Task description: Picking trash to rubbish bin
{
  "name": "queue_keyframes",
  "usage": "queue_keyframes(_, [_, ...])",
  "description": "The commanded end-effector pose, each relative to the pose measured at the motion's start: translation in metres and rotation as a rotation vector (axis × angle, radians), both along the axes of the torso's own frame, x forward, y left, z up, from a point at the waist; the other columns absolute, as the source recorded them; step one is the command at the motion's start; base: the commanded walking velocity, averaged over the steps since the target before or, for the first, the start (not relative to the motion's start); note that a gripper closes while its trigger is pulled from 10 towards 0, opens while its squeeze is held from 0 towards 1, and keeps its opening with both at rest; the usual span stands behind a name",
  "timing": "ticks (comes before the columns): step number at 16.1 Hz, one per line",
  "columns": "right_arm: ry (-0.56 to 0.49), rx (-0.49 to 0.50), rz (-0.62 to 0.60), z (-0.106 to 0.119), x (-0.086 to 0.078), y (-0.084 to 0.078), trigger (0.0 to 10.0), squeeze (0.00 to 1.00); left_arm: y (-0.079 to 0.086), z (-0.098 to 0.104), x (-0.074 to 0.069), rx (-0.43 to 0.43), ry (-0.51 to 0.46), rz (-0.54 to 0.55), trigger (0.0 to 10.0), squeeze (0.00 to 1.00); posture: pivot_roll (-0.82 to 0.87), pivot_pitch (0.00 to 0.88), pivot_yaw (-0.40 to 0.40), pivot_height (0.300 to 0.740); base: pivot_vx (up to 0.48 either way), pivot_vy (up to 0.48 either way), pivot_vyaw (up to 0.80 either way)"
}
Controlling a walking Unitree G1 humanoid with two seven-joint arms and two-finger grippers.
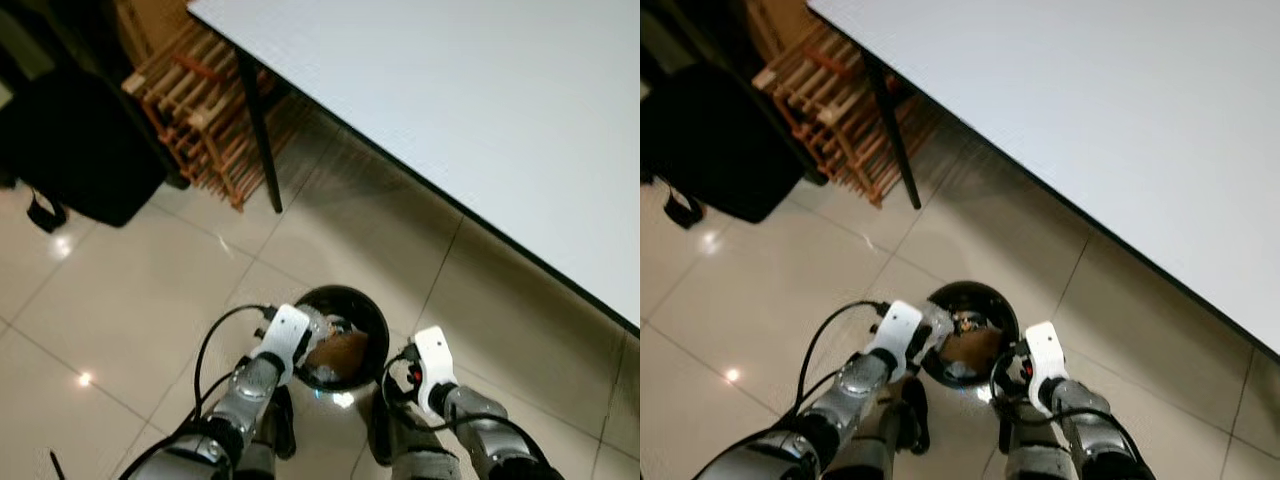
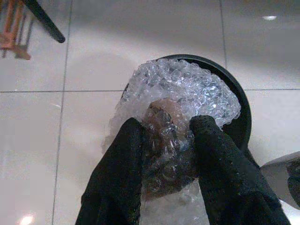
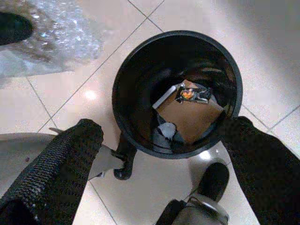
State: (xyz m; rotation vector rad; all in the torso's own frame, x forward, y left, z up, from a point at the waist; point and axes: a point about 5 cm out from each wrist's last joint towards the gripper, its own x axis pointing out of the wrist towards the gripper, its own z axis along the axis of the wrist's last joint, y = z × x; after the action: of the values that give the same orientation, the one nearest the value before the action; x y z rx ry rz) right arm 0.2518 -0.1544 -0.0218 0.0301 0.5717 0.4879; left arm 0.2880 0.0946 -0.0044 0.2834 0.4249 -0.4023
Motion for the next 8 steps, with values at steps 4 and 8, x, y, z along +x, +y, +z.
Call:
queue_keyframes(4, [0.071, 0.017, 0.047, -0.007, -0.026, -0.002, 10.0, 0.0, -0.009, -0.005, -0.007, -0.027, 0.03, -0.031, 10.0, 0.0, -0.09, 0.492, 0.016, 0.74, 0.0, 0.0, 0.0])
queue_keyframes(8, [0.085, 0.013, 0.048, -0.005, -0.034, -0.004, 10.0, 0.0, -0.015, -0.007, -0.011, -0.042, 0.039, -0.049, 10.0, 0.0, -0.1, 0.51, 0.013, 0.74, 0.0, 0.0, 0.0])
